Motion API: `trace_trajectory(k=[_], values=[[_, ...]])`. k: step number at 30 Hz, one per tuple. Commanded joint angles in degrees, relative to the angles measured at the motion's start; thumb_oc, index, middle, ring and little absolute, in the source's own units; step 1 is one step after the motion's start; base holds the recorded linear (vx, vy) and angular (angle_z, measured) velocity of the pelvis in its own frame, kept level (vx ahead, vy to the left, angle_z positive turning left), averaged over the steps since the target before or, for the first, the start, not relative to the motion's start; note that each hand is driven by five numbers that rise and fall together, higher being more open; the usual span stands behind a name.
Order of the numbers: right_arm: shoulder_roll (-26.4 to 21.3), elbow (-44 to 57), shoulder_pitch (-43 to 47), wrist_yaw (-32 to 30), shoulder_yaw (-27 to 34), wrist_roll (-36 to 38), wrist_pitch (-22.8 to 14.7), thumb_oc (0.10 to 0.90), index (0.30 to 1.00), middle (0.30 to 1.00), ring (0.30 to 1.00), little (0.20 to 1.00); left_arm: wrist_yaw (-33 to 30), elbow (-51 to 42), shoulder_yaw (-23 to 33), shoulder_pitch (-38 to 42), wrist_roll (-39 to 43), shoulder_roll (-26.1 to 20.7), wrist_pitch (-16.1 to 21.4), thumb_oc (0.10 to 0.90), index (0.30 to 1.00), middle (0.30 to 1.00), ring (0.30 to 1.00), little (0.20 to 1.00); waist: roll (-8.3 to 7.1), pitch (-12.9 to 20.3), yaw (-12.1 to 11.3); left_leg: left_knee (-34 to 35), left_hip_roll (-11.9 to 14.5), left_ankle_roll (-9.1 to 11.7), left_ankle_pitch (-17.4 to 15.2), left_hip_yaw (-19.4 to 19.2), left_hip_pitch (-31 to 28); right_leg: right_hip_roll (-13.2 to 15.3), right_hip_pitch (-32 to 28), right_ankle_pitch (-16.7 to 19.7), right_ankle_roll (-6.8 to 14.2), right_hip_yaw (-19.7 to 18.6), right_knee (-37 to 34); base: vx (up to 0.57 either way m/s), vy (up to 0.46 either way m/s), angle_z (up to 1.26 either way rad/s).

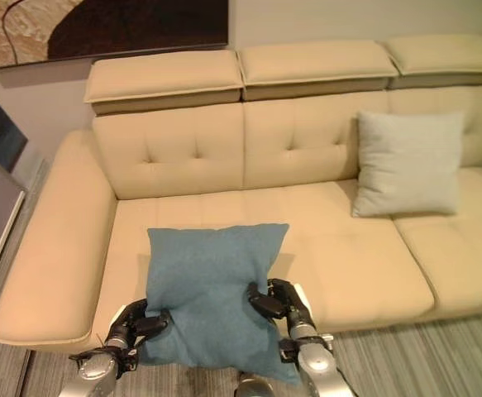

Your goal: Pick up all the scattered cushions and arrange them neatly on the sofa.

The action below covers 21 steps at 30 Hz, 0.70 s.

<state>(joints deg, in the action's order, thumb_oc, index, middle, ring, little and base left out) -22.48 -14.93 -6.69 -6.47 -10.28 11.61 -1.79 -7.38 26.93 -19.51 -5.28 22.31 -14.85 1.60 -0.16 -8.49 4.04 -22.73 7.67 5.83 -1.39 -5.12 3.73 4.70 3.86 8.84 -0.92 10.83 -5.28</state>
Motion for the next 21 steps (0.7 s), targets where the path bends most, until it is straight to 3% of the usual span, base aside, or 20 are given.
trace_trajectory(k=[1,4,6,8,15,19,21], values=[[1.70,8.24,4.26,-0.04,1.05,1.16,-6.79,0.400,0.300,0.300,0.300,0.300,2.52,-7.79,-1.17,5.90,0.00,-0.28,6.74,0.400,0.300,0.300,0.300,0.300,-2.73,1.82,2.50,0.83,-2.13,-0.88,-1.58,-2.69,0.49,0.60,-3.46,-9.81,6.60,-0.27,4.83,0.07,-0.079,-0.14],[1.59,8.16,3.89,-0.19,1.72,1.39,-6.57,0.400,0.300,0.300,0.300,0.300,2.78,-7.45,-1.17,5.45,-0.89,-0.23,5.96,0.400,0.300,0.300,0.300,0.300,-3.66,2.07,2.33,5.75,-2.74,-2.03,-4.17,-3.89,2.61,0.67,-5.27,-10.72,7.02,-0.02,3.99,0.14,-0.023,0.10],[1.85,7.75,3.92,-0.61,1.73,1.32,-6.49,0.400,0.300,0.300,0.300,0.300,2.37,-7.59,-0.95,5.33,-1.03,-0.36,5.69,0.400,0.300,0.300,0.300,0.300,-3.82,1.94,1.97,9.01,-2.86,-1.99,-2.75,-3.83,3.82,0.28,-5.96,-11.12,7.29,-0.34,3.83,0.10,0.034,0.08],[2.35,7.78,3.80,-0.51,1.71,0.89,-6.43,0.400,0.300,0.300,0.300,0.300,2.30,-8.26,-0.65,4.73,-1.09,-0.41,5.71,0.400,0.300,0.300,0.300,0.300,-3.15,2.54,1.87,14.82,-3.31,-1.78,-1.79,-3.51,1.33,-0.63,-6.06,-11.58,7.67,-0.60,4.31,0.13,0.089,-0.02],[3.58,8.27,4.69,-0.44,1.09,0.53,-6.21,0.400,0.300,0.300,0.300,0.300,2.32,-9.24,0.09,3.96,-1.86,-1.79,5.63,0.400,0.300,0.300,0.300,0.300,-3.36,4.07,0.99,18.98,-4.94,-3.23,-2.84,-4.35,-3.17,0.29,-6.00,-11.85,8.97,-1.93,6.79,0.09,0.102,-0.18],[5.06,8.71,5.88,-0.29,0.54,0.44,-6.26,0.400,0.300,0.300,0.300,0.300,1.57,-10.08,1.75,3.28,-1.65,-2.85,5.89,0.400,0.300,0.300,0.300,0.300,-3.11,3.53,-0.15,19.13,-5.54,-5.24,-4.49,-5.92,-4.73,2.42,-2.88,-11.79,10.76,-1.52,14.34,0.02,0.137,-0.23],[5.78,8.79,6.20,-0.10,0.49,0.50,-6.32,0.400,0.300,0.300,0.300,0.300,1.33,-10.09,2.36,2.80,-1.76,-3.15,6.03,0.400,0.300,0.300,0.300,0.300,-3.06,2.75,-0.09,19.30,-5.97,-6.19,-4.74,-6.32,-5.69,3.60,-0.26,-9.34,12.54,-1.82,19.41,0.01,0.101,-0.38]])
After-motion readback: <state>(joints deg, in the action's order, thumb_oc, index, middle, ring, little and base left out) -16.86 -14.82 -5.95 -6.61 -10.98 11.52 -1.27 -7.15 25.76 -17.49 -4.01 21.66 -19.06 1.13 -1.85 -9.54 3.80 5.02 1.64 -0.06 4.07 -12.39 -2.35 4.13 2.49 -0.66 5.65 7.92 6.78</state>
